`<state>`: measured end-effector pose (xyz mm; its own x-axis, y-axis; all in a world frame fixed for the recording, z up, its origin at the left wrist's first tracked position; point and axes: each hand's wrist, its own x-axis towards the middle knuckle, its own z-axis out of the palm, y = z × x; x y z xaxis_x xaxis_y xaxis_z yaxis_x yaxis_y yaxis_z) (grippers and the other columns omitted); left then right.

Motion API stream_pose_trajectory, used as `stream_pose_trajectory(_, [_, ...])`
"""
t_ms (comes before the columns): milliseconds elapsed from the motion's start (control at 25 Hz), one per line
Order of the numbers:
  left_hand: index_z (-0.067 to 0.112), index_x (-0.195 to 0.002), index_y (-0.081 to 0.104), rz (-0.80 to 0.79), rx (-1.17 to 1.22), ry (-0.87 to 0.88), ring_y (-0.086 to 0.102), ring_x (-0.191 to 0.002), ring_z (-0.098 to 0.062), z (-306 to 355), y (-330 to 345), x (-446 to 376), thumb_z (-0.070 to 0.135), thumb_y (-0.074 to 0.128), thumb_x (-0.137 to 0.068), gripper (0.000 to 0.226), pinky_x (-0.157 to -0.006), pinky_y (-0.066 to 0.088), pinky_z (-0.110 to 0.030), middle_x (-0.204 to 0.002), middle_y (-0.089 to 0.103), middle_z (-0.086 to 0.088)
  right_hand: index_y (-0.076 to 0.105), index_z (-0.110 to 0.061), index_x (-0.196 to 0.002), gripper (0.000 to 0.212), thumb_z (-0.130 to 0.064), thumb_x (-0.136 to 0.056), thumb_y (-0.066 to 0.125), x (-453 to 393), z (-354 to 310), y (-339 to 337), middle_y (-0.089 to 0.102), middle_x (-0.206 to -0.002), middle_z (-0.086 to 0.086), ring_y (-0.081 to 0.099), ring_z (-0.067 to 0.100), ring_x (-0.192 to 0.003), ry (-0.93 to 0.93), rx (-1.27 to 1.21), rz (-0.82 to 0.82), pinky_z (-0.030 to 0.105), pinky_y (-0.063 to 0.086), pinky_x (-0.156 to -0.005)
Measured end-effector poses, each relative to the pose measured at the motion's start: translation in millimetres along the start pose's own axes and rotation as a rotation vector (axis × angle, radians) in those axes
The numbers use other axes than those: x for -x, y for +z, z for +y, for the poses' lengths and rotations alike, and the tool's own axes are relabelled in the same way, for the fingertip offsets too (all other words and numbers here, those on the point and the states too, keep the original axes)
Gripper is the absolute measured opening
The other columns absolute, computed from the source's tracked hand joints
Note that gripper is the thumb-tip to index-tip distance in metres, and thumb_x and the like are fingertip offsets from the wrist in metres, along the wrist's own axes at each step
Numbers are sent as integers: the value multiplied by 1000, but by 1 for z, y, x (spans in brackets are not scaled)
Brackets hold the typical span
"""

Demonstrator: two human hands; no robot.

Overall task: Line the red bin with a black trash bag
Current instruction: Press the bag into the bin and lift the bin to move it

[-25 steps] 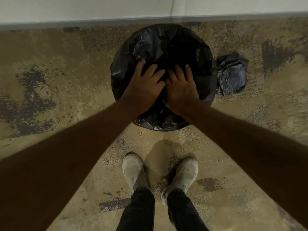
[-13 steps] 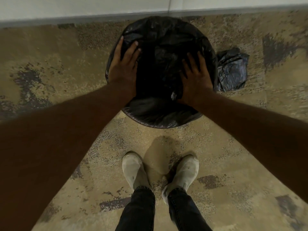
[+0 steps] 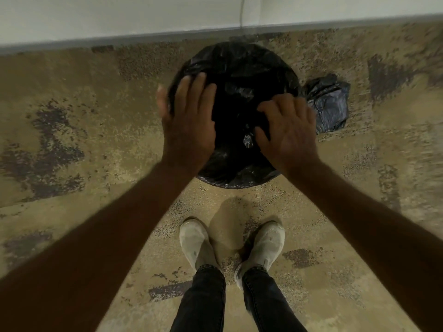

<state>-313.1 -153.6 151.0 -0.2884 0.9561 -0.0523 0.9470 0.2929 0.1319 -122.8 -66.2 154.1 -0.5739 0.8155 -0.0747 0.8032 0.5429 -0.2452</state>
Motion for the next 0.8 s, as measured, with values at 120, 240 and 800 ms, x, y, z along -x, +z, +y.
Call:
stream_pose_trajectory(120, [13,-161,24,-48,456,-572,30,-154,-33,6,4,28,28,64,-94,79,-125,26,-52,-167,27,-13,50,-15,-129,51,-30,-85,71,28,4,-6,48,-130,9,40,20,-116,485,-302,134,34,38,-98])
stream_pose_trajectory(240, [12,-160,25,-4,998,-964,48,-142,-31,11,9,39,11,66,-94,78,-116,45,-36,-155,42,-14,42,-10,-135,60,-19,-87,77,41,4,0,45,-134,11,49,24,-123,920,-725,106,37,51,-101])
stream_pose_trajectory(800, [21,-136,56,-203,1205,-1212,68,-114,-37,-2,-90,90,-1,51,-95,46,-94,59,-62,-127,66,-14,47,-15,-123,32,-1,-99,63,99,-41,-61,62,-119,7,71,29,-100,1252,-1195,-142,35,63,-57])
